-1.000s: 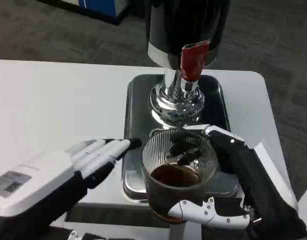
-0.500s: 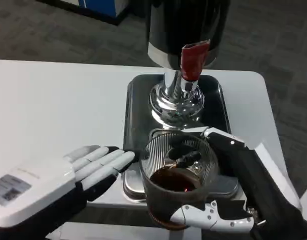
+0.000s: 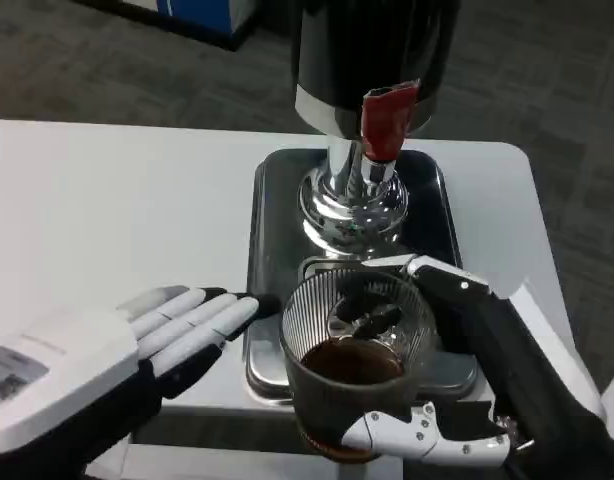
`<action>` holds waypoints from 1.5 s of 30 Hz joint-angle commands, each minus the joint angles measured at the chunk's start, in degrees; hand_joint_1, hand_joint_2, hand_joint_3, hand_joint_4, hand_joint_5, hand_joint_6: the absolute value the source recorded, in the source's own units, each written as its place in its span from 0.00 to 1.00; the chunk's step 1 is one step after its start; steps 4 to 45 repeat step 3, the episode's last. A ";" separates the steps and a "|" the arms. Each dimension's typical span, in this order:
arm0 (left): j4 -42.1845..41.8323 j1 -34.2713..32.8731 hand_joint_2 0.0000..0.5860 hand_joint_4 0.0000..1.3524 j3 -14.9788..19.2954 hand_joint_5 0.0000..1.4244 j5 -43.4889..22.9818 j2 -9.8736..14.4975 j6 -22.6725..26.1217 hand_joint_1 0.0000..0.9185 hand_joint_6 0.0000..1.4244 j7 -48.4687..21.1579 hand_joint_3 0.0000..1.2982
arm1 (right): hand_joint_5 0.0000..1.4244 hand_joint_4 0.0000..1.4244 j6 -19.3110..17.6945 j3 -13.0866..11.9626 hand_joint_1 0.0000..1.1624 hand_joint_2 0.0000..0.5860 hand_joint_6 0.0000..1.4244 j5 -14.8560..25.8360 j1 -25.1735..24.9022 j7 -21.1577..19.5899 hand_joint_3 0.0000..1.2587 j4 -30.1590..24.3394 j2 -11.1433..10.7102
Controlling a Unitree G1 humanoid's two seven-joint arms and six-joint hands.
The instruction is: Grasp the cup under the faucet to collect the drink, then remove the cup.
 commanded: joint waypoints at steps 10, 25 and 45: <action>0.56 0.98 0.12 0.00 0.60 0.00 -0.86 -0.11 -0.31 0.00 0.00 -0.66 0.00 | 0.64 0.50 -0.64 -0.83 0.74 0.26 0.72 1.74 0.08 -0.11 0.55 -2.29 0.02; 0.56 0.98 0.12 0.00 0.60 0.00 -0.86 -0.11 -0.31 0.00 0.00 -0.66 0.00 | 0.64 0.50 -0.64 -0.83 0.74 0.26 0.72 1.74 0.08 -0.11 0.55 -2.29 0.02; 0.56 0.98 0.12 0.00 0.60 0.00 -0.86 -0.11 -0.31 0.00 0.00 -0.66 0.00 | 0.64 0.50 -0.64 -0.83 0.74 0.26 0.72 1.74 0.08 -0.11 0.55 -2.29 0.02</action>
